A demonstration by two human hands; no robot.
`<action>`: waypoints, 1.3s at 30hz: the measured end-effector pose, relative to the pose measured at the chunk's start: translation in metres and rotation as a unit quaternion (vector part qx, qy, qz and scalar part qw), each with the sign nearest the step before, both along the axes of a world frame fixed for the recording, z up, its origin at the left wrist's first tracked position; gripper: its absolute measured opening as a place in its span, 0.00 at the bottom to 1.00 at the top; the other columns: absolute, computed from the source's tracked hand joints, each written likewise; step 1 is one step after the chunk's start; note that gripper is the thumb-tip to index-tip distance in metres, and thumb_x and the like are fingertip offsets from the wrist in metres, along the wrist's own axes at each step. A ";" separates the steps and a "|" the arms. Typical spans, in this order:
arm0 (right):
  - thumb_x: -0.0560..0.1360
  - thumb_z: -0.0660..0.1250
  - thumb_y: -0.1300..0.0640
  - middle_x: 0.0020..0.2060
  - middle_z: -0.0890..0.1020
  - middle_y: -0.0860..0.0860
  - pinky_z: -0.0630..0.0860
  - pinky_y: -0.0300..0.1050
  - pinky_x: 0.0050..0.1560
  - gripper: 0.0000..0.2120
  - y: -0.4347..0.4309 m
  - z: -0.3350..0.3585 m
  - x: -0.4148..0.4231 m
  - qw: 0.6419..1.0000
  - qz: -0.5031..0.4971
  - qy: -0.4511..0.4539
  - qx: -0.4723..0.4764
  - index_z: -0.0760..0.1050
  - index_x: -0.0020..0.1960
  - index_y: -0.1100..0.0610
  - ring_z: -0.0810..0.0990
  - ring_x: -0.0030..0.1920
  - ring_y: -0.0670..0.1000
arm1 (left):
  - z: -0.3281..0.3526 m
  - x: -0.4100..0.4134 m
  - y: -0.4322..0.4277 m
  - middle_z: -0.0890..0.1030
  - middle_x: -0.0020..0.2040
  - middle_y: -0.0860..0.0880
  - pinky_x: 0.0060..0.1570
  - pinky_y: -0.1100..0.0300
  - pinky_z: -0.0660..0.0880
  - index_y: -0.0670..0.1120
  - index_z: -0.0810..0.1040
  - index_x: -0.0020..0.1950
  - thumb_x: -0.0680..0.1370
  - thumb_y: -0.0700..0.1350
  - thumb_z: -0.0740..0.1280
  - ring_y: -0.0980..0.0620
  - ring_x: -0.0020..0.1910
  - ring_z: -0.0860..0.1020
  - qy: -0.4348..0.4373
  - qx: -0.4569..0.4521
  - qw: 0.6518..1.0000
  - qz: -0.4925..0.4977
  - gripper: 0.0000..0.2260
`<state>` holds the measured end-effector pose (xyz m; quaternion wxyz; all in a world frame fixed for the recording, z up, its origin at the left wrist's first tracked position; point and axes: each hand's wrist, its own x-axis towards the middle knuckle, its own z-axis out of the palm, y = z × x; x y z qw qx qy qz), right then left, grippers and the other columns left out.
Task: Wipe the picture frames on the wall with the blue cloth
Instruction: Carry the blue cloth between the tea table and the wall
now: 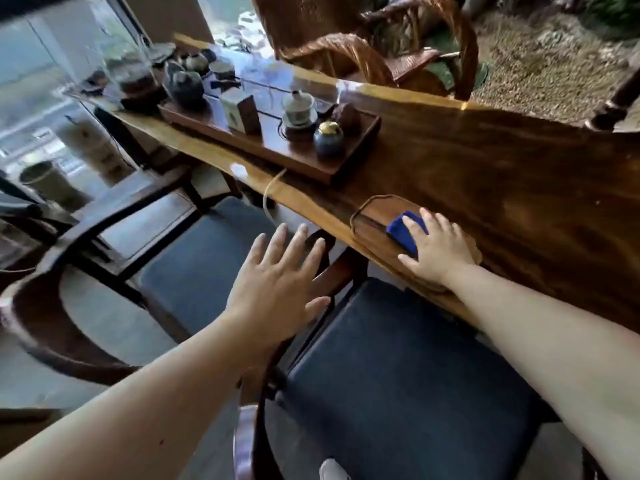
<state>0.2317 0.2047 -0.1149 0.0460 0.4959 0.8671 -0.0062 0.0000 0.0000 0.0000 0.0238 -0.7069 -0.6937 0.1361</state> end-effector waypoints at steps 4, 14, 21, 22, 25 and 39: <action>0.73 0.58 0.34 0.75 0.56 0.58 0.59 0.59 0.69 0.38 0.028 -0.024 0.003 0.998 -0.033 -0.006 -0.050 0.49 0.76 0.48 0.58 0.71 0.62 | -0.018 0.003 0.021 0.48 0.80 0.42 0.75 0.40 0.47 0.50 0.44 0.79 0.76 0.69 0.45 0.38 0.78 0.47 -0.004 0.038 0.999 -0.029 0.37; 0.70 0.68 0.47 0.54 0.74 0.59 0.73 0.51 0.48 0.28 0.039 -0.034 -0.010 0.989 -0.084 0.097 -0.075 0.64 0.67 0.48 0.74 0.53 0.61 | -0.034 -0.015 0.029 0.52 0.80 0.43 0.75 0.41 0.51 0.50 0.46 0.79 0.76 0.70 0.49 0.40 0.78 0.50 0.001 0.038 0.999 -0.003 0.38; 0.66 0.70 0.55 0.51 0.77 0.58 0.75 0.53 0.46 0.26 -0.033 0.000 -0.071 0.961 0.056 0.257 -0.084 0.71 0.64 0.53 0.76 0.52 0.60 | -0.002 -0.037 -0.027 0.60 0.78 0.43 0.73 0.43 0.61 0.50 0.50 0.78 0.77 0.68 0.50 0.42 0.76 0.59 -0.026 0.047 0.998 0.044 0.35; 0.66 0.71 0.56 0.51 0.78 0.57 0.76 0.54 0.47 0.27 -0.047 0.007 -0.086 0.951 0.080 0.286 -0.084 0.72 0.64 0.53 0.76 0.52 0.60 | 0.005 -0.044 -0.041 0.61 0.78 0.43 0.72 0.42 0.62 0.49 0.52 0.78 0.77 0.68 0.52 0.42 0.76 0.60 -0.023 0.050 0.997 0.056 0.35; 0.66 0.72 0.55 0.51 0.78 0.56 0.76 0.55 0.47 0.27 -0.090 0.034 -0.131 0.921 0.152 0.351 -0.078 0.72 0.64 0.54 0.77 0.52 0.59 | 0.031 -0.063 -0.089 0.70 0.72 0.41 0.67 0.42 0.69 0.44 0.61 0.76 0.77 0.65 0.55 0.40 0.71 0.69 -0.033 0.076 0.991 0.102 0.34; 0.68 0.73 0.57 0.57 0.77 0.51 0.73 0.47 0.52 0.27 -0.343 0.219 -0.320 0.757 0.419 0.457 -0.206 0.70 0.65 0.50 0.76 0.54 0.52 | 0.194 -0.114 -0.381 0.83 0.56 0.44 0.38 0.51 0.81 0.43 0.73 0.68 0.76 0.61 0.57 0.44 0.50 0.82 0.060 0.282 0.891 0.350 0.28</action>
